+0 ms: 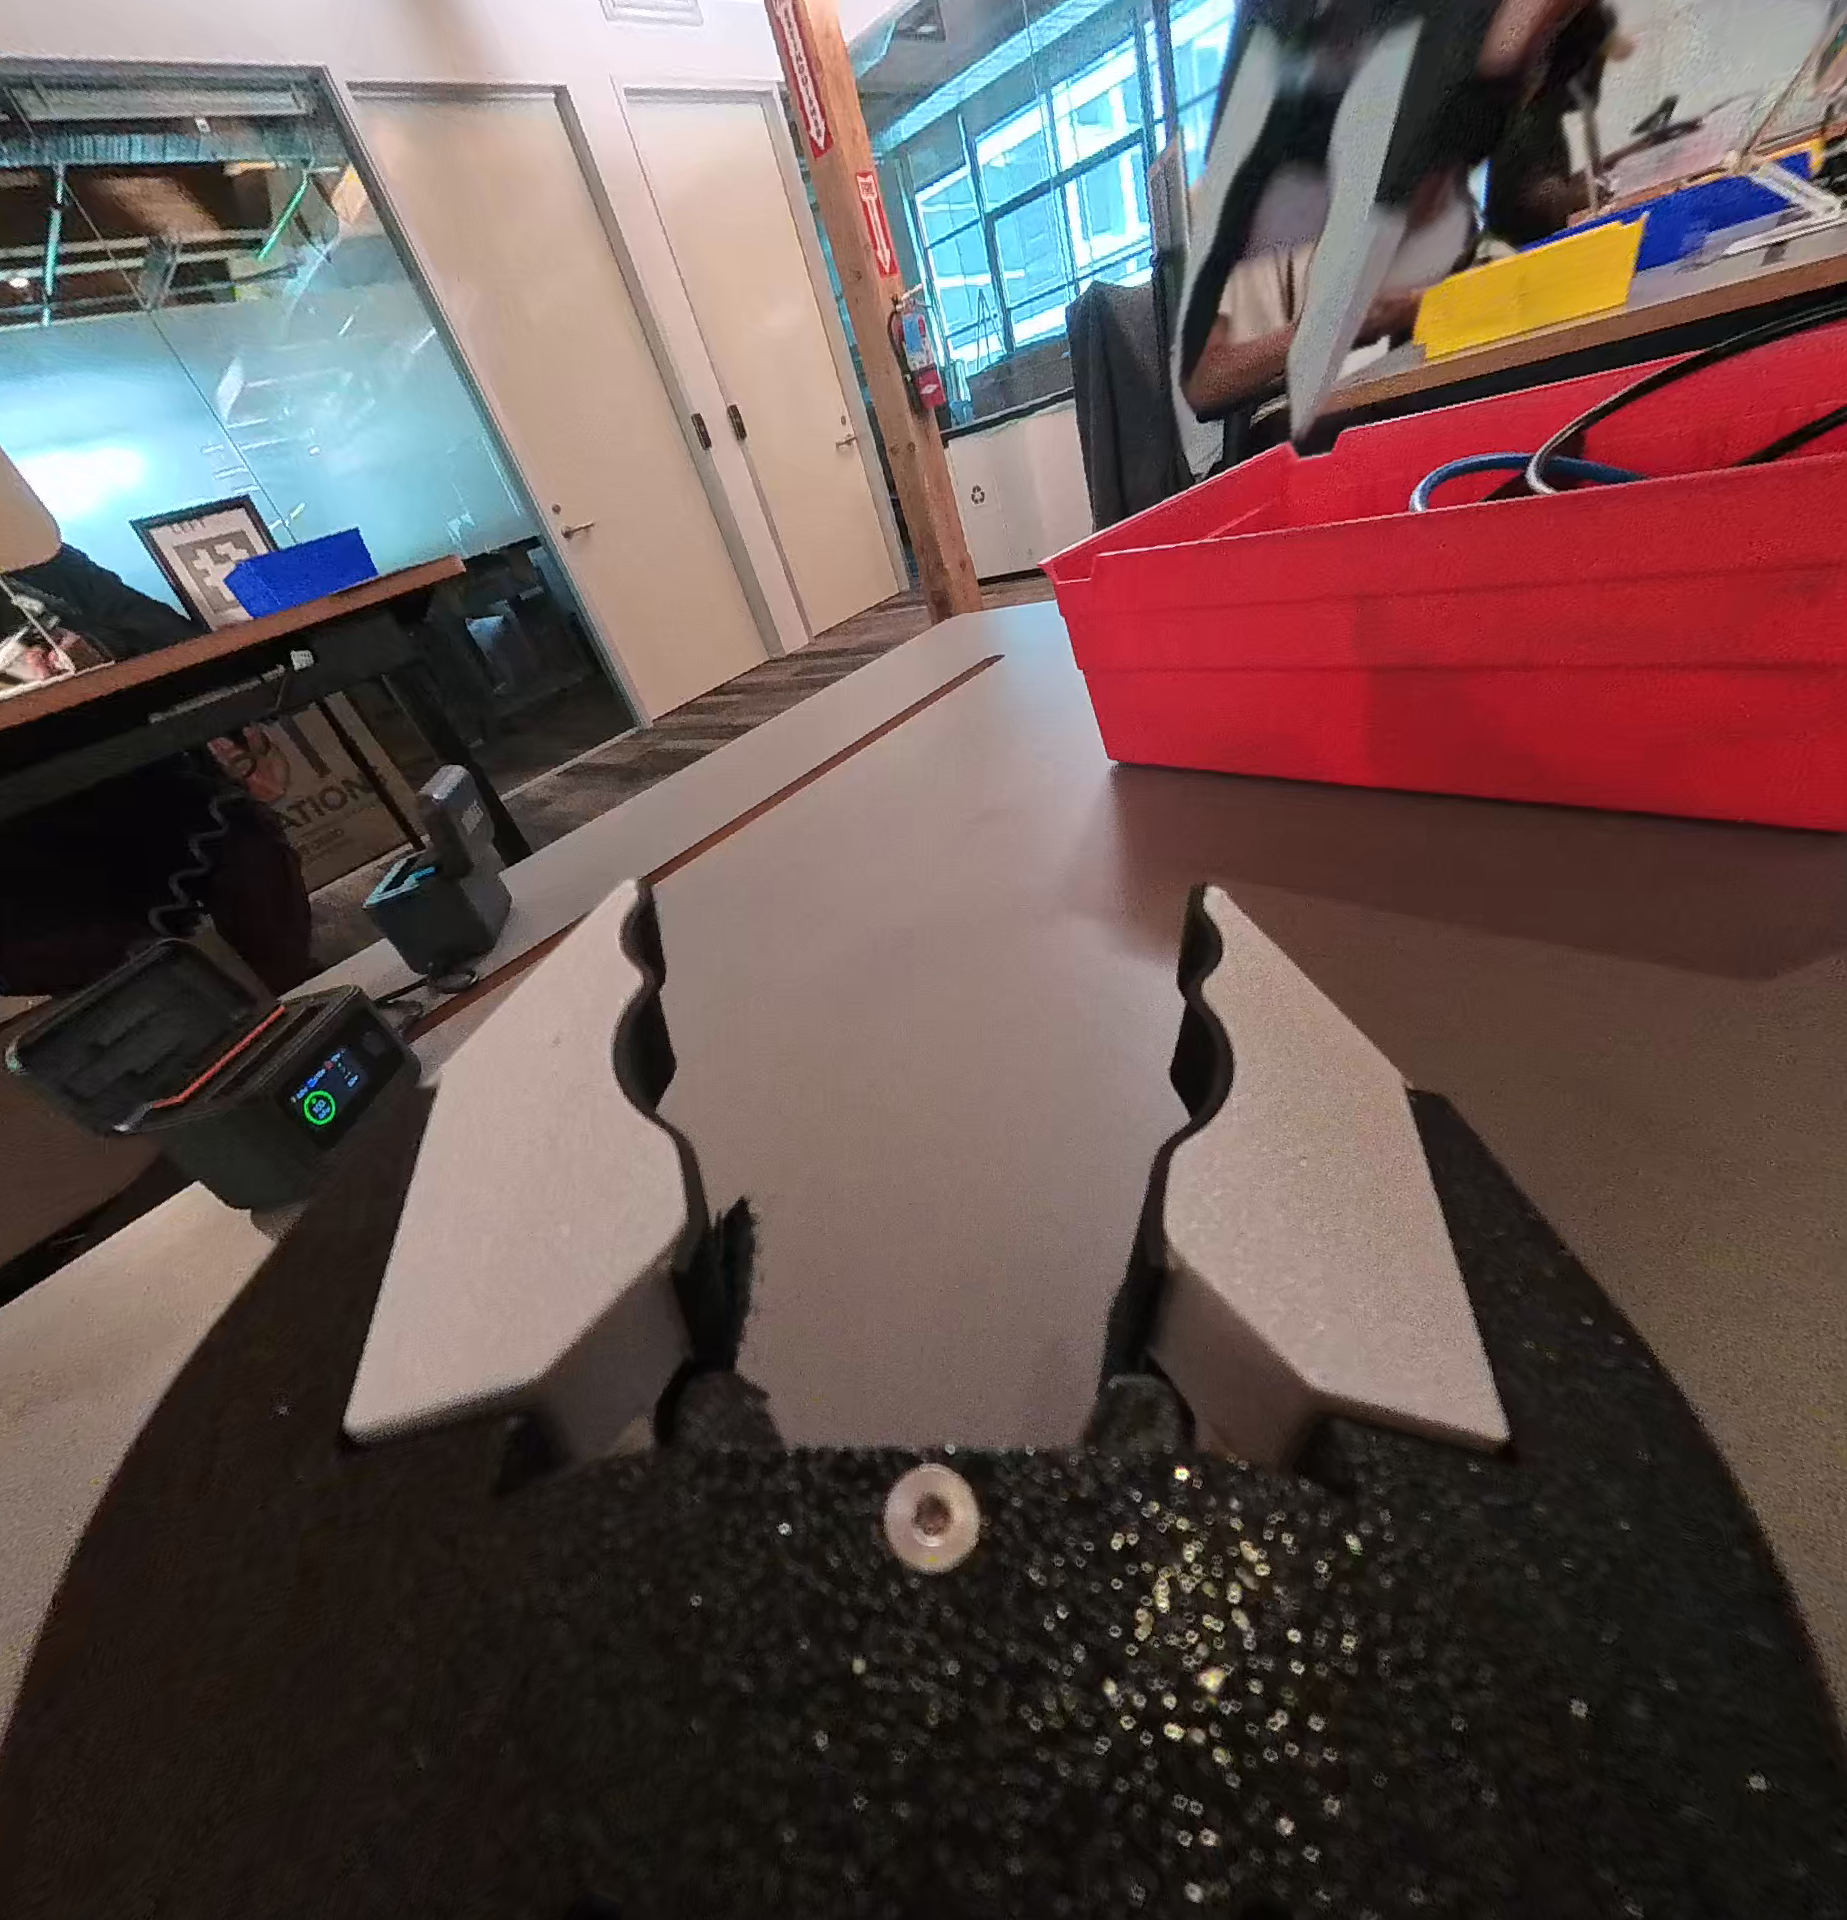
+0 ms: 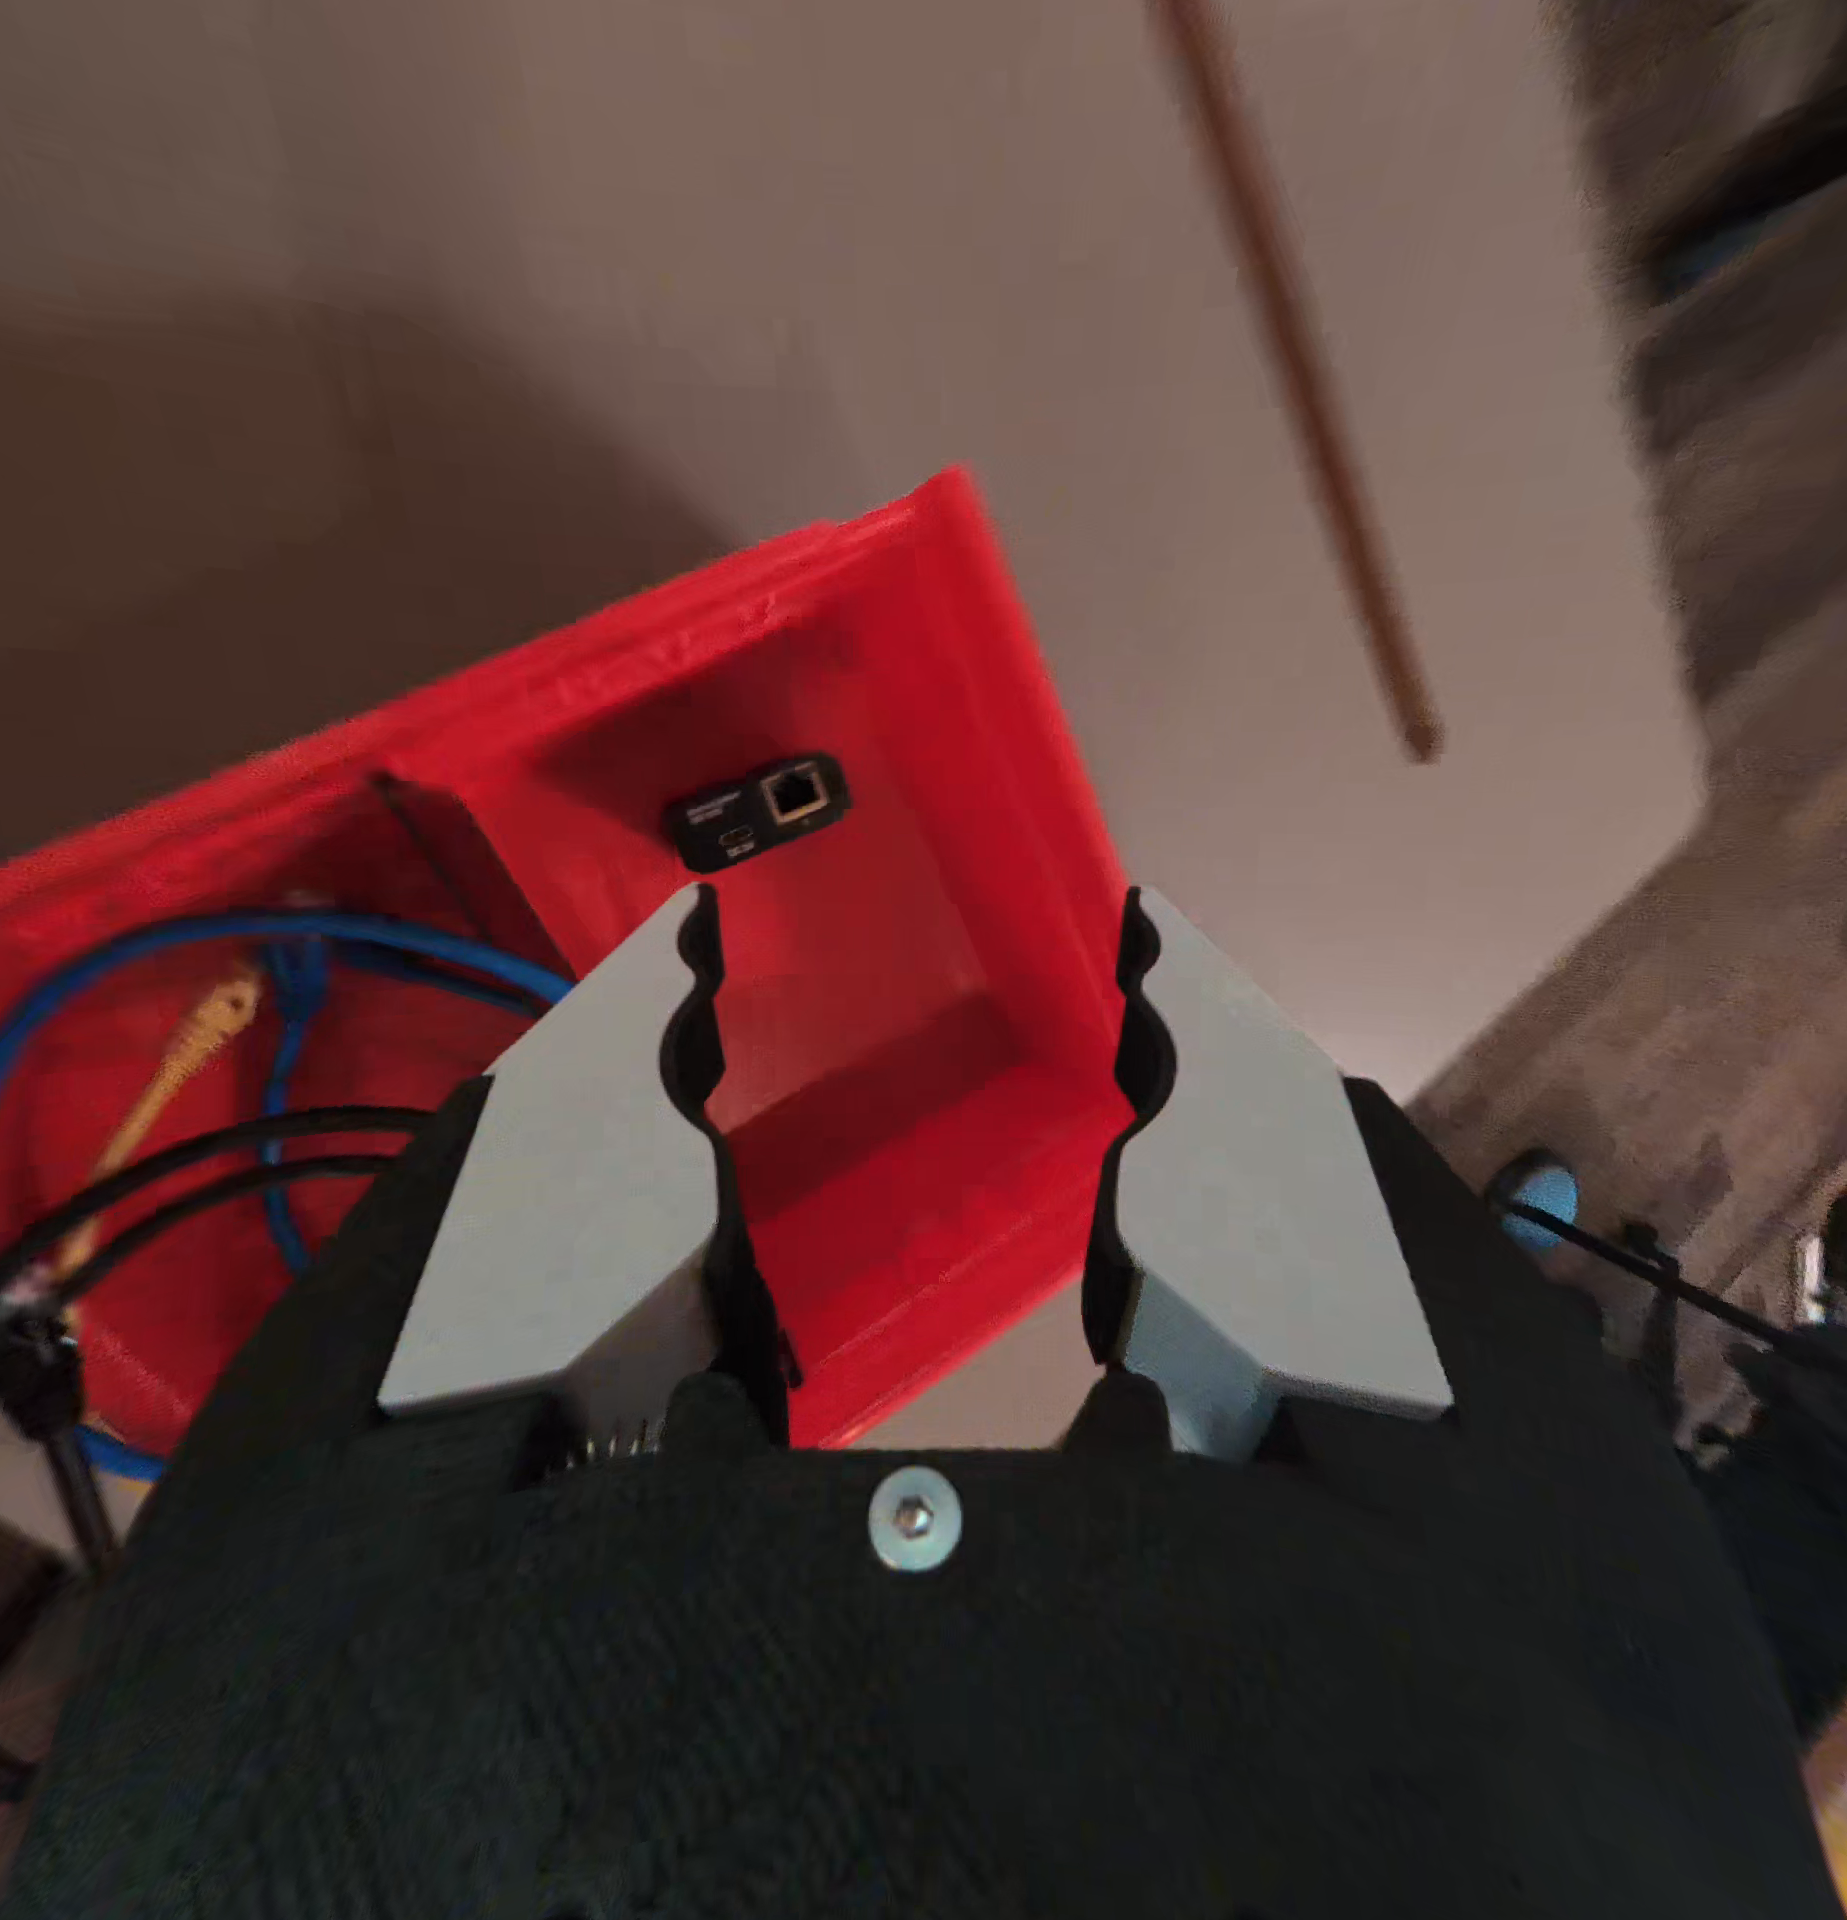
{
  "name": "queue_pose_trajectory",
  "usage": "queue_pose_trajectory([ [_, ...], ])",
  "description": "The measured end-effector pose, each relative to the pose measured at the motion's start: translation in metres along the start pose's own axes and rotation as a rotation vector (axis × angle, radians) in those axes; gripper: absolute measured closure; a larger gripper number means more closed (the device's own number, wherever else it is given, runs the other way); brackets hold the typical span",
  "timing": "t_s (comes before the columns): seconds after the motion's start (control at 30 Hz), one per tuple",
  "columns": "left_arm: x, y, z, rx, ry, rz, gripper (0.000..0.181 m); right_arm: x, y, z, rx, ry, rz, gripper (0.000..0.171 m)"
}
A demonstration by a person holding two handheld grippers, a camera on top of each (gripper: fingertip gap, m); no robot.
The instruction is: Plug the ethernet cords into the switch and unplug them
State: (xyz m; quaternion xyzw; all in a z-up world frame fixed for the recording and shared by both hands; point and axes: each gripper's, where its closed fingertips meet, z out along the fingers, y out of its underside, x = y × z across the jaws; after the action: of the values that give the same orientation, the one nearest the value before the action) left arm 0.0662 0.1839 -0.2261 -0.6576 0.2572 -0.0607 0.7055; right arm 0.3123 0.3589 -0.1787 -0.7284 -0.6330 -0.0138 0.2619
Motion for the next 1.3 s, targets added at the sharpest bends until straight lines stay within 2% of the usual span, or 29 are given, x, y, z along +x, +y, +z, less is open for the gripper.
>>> queue_pose_trajectory([
  [0.13,0.002,0.003,0.001,-0.03,-0.006,-0.02,0.08,0.008,0.009,-0.094,0.328,0.272,0.214,0.104],
  [0.2,0.005,0.001,0.001,-0.027,-0.002,-0.026,0.08,-0.001,0.037,-0.122,0.401,0.376,0.339,0.11],
  [0.3,0.005,-0.006,0.001,-0.025,-0.014,-0.126,0.077,-0.014,0.101,-0.138,0.392,0.554,0.554,0.109],
  [0.37,0.012,-0.012,0.006,-0.077,0.014,-0.248,0.071,-0.037,0.133,-0.127,0.388,0.533,0.679,0.109],
  [0.43,0.014,-0.013,0.005,-0.173,-0.015,-0.259,0.068,-0.061,0.159,-0.109,0.367,0.485,0.803,0.11],
  [0.5,0.009,-0.029,-0.006,-0.188,-0.042,-0.268,0.068,-0.081,0.186,-0.097,0.318,0.491,0.869,0.11],
  [0.67,-0.051,-0.07,-0.071,-0.168,-0.251,-0.248,0.072,-0.117,0.226,-0.102,0.292,0.553,0.905,0.119],
  [0.83,-0.099,-0.076,-0.158,-0.212,-0.487,-0.279,0.074,-0.134,0.224,-0.084,0.354,0.442,0.923,0.119],
  [1.07,-0.103,-0.049,-0.258,-0.397,-0.681,-0.271,0.074,-0.125,0.216,-0.06,0.366,0.423,0.929,0.127],
  [1.17,-0.103,-0.029,-0.286,-0.457,-0.739,-0.311,0.074,-0.115,0.205,-0.049,0.382,0.432,0.918,0.131],
  [1.3,-0.095,0.001,-0.295,-0.539,-0.728,-0.337,0.072,-0.103,0.194,-0.032,0.316,0.496,0.853,0.132],
])
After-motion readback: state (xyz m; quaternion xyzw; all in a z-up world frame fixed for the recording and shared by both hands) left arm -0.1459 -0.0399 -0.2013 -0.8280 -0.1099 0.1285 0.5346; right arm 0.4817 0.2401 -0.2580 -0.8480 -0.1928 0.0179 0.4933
